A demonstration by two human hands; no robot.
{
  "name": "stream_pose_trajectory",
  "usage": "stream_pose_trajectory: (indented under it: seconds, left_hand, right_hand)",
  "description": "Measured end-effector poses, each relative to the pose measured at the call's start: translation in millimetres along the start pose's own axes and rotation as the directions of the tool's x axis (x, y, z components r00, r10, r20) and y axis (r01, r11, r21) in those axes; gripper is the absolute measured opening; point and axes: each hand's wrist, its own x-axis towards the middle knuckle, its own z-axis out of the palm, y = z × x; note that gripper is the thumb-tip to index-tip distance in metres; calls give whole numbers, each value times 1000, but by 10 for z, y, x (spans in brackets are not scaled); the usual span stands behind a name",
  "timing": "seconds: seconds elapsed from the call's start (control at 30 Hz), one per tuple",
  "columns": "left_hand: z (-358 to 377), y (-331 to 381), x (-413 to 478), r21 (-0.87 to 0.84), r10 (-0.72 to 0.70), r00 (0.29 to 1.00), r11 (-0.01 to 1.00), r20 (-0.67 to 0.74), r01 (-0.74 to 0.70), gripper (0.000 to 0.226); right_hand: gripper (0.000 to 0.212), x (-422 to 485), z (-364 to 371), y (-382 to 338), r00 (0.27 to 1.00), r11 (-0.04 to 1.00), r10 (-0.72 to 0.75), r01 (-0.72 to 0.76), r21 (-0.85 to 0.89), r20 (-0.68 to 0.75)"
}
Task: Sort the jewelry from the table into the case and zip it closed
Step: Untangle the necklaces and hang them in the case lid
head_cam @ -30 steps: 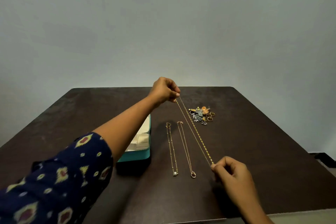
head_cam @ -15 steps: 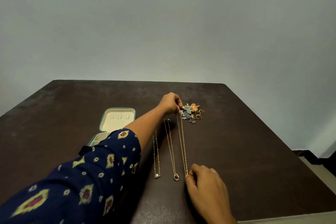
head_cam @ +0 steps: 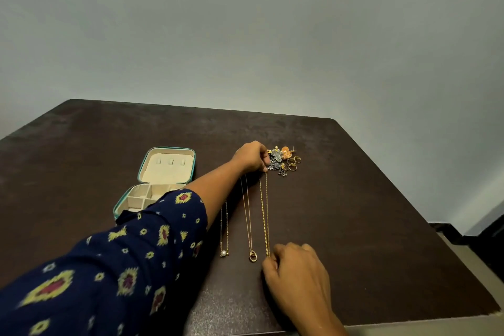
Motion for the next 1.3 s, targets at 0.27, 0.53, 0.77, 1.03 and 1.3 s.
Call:
stream_pose_trajectory:
  seconds: [0.27,0.53,0.77,1.03,1.3]
  left_hand:
    - [-8,21,-43,35,-21,1000,999,-23,22,26]
    - [-227,111,-244,-45,36,994,998,-103,-40,24]
    - [-621,190,-890,-195,166,974,961,-151,-194,7]
    - [-1129,-422,-1720,-173,84,900,970,-427,-173,9]
    - [-1147,-1015,-2308,-199,-4,759,966,-651,-166,13]
  right_hand:
    - [38,14,5,32,1000,1000,0,0,15,23]
    - [40,32,-35,120,994,993,36,-24,120,-104]
    - [42,20,35,195,987,986,39,-13,164,-157]
    - [40,3,104,219,969,989,25,13,149,-248]
    - [40,-74,170,127,878,976,-205,215,-28,-432]
